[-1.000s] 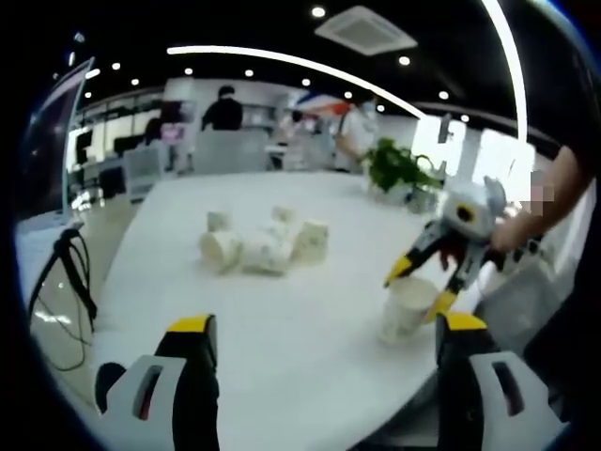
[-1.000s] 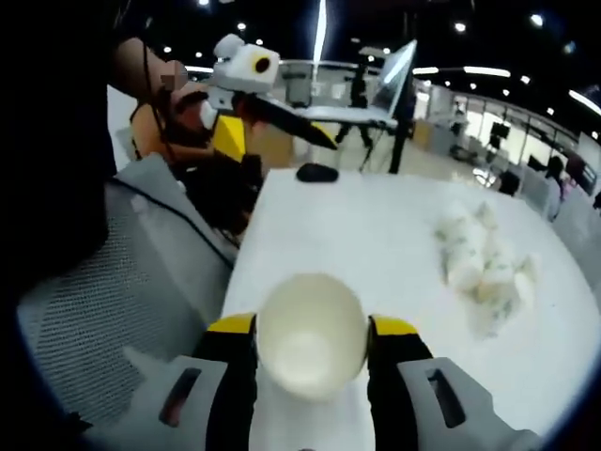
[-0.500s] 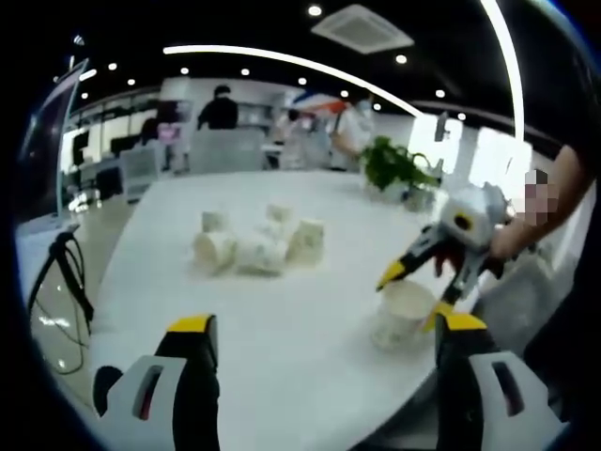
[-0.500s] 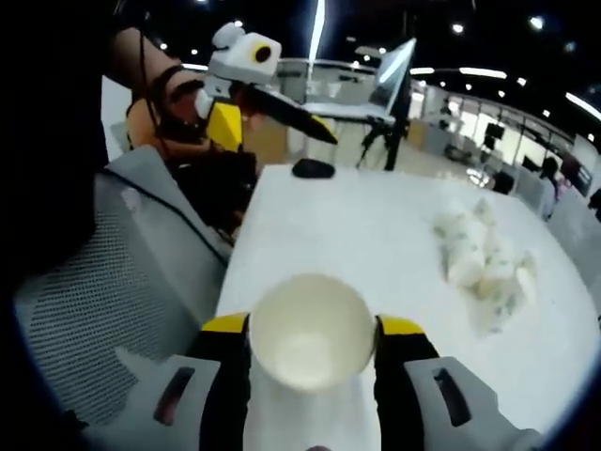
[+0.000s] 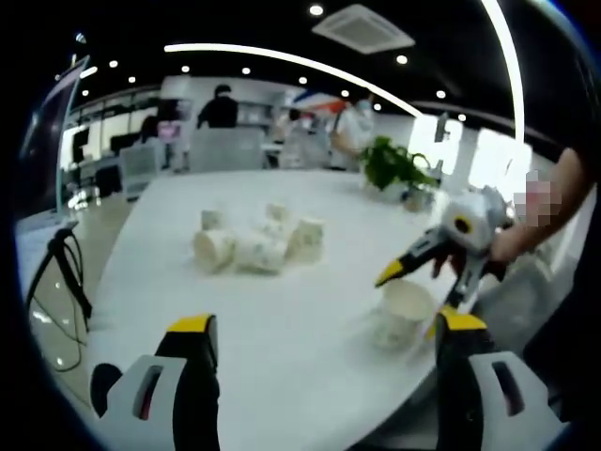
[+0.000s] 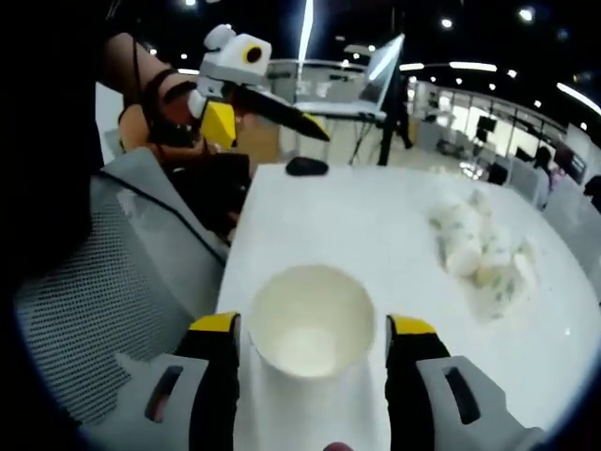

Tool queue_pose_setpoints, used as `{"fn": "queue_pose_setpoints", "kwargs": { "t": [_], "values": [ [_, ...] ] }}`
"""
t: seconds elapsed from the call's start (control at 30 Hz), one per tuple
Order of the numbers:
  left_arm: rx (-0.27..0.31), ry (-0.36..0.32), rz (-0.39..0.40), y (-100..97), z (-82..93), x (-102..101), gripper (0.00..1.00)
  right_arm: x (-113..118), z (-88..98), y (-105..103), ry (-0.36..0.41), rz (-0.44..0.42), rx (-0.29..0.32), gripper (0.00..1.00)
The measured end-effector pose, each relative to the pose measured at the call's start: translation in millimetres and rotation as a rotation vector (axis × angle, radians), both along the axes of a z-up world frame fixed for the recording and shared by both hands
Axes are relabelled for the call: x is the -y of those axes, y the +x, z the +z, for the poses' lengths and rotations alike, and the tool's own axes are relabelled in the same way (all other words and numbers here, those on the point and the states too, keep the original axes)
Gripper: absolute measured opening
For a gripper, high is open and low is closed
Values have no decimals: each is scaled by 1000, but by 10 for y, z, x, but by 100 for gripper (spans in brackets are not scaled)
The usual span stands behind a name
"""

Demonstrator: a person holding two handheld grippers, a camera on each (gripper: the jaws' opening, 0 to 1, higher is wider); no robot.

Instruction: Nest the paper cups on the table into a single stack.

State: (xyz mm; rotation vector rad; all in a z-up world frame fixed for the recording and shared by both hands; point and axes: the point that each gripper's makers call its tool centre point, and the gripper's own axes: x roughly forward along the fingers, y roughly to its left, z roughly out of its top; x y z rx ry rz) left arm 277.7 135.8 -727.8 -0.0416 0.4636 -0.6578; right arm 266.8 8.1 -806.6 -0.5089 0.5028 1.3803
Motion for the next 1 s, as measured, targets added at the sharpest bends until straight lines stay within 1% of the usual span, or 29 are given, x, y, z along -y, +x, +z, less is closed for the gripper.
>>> {"fn": "queue_pose_setpoints", "kwargs": {
  "t": [0.07, 0.17, 0.23, 0.37, 0.4, 0.47, 0.53, 0.57, 0.63, 0.7, 0.73, 0.77, 0.83, 1.0],
  "values": [
    [-2, 4, -1, 1, 3, -2, 95, 15, 16, -2, 8, -7, 13, 63],
    [15, 1, -1, 19, 48, -3, 95, 41, 49, -10, 15, -19, 19, 67],
    [13, -3, 2, 35, 54, -13, 95, 61, 99, -1, 23, -37, 24, 70],
    [17, -2, -1, 60, 75, -10, 95, 107, 263, 50, 71, -93, 16, 76],
    [16, -2, 0, 70, 75, -15, 95, 124, 331, 85, 85, -112, 31, 78],
    [17, -5, 2, 83, 78, -21, 95, 148, 449, 152, 118, -157, 48, 80],
    [17, -8, 3, 96, 82, -17, 95, 185, 599, 234, 179, -229, 29, 81],
    [16, -8, 2, 97, 82, -15, 95, 223, 662, 290, 194, -257, 38, 82],
    [14, -13, -3, 104, 86, -3, 95, 293, 746, 379, 209, -295, 64, 83],
    [13, -10, -5, 110, 83, -4, 95, 382, 807, 476, 227, -352, 70, 84],
    [14, -11, -6, 113, 85, -3, 95, 397, 817, 492, 232, -362, 69, 85],
    [13, -11, -8, 116, 87, -2, 95, 466, 835, 551, 240, -399, 66, 86],
    [15, -9, -10, 128, 91, -7, 95, 558, 848, 620, 243, -430, 74, 87],
    [15, -11, -11, 151, 102, -14, 94, 717, 871, 691, 237, -458, 88, 88]
  ]
}}
